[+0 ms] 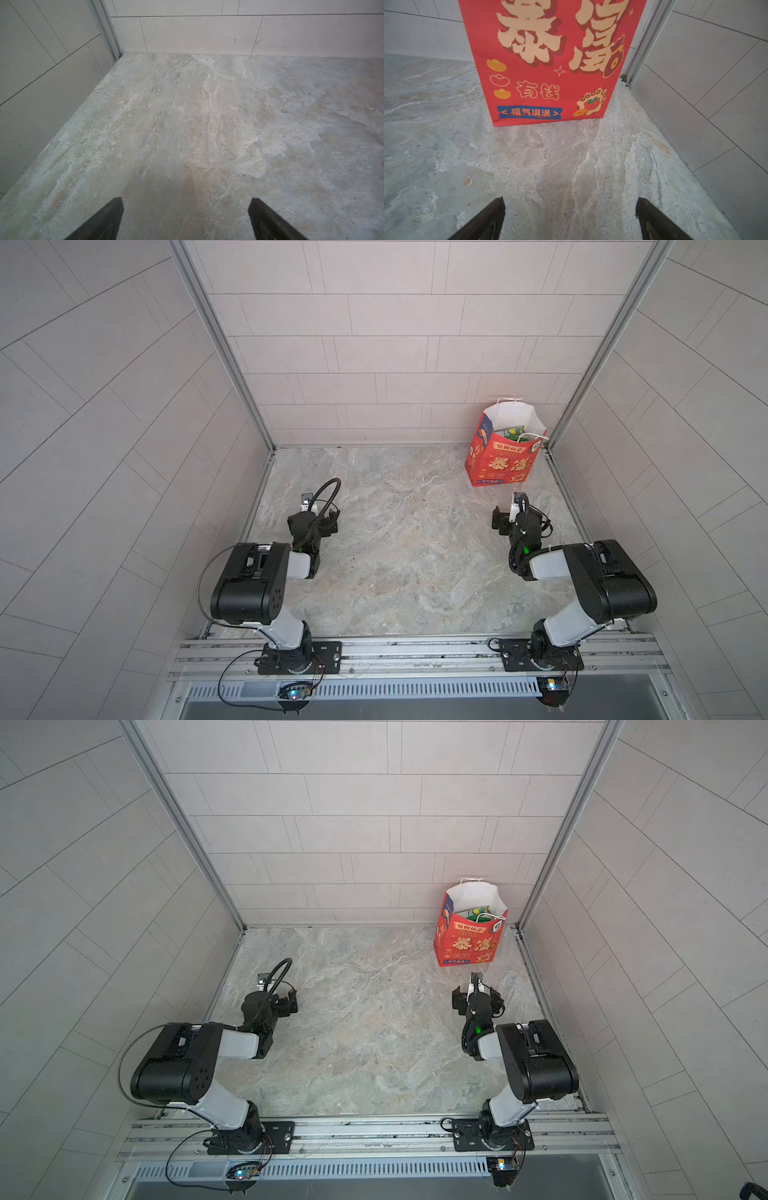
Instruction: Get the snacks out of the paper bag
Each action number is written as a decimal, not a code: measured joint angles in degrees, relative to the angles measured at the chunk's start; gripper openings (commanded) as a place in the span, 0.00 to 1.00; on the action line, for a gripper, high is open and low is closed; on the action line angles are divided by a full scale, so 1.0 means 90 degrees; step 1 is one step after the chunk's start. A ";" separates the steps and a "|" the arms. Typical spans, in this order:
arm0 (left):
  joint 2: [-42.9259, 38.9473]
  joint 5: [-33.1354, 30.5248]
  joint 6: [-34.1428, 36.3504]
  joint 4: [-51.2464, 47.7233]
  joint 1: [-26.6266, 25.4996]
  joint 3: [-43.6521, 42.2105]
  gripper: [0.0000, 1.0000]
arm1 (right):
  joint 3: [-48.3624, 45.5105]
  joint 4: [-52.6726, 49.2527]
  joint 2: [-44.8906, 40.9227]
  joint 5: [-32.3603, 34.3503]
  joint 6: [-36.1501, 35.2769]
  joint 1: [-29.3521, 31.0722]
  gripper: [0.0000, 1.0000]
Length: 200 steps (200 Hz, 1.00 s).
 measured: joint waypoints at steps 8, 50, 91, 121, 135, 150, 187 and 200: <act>0.0002 0.0000 0.0000 0.0000 0.0000 0.0000 1.00 | 0.0002 0.0000 0.0000 0.0000 0.0000 0.0000 0.99; 0.0002 0.0000 0.0000 0.0000 0.0000 0.0000 1.00 | 0.0000 0.0000 0.0000 0.0000 0.0000 0.0000 0.99; 0.0000 0.0002 0.0000 0.0000 0.0000 0.0002 1.00 | 0.0000 0.0000 0.0000 -0.0002 0.0002 0.0000 0.99; 0.0002 0.0002 0.0000 0.0000 0.0000 0.0000 1.00 | 0.0002 0.0000 0.0000 -0.0002 0.0000 0.0000 0.99; 0.0000 0.0002 0.0000 0.0000 0.0000 0.0002 1.00 | 0.0000 0.0000 0.0000 0.0000 0.0000 0.0000 0.99; 0.0002 0.0002 0.0000 0.0000 0.0000 0.0000 1.00 | 0.0000 0.0005 0.0000 0.0010 0.0000 0.0000 0.99; -0.0571 -0.0398 0.0148 -0.0143 -0.0223 -0.0214 0.99 | -0.0058 -0.0772 -0.1020 0.1003 -0.0126 0.0605 0.99; -0.1479 -0.0850 0.0296 -0.0641 -0.0687 -0.0287 0.97 | -0.0022 -0.1093 -0.1868 0.1265 0.0359 0.0724 0.99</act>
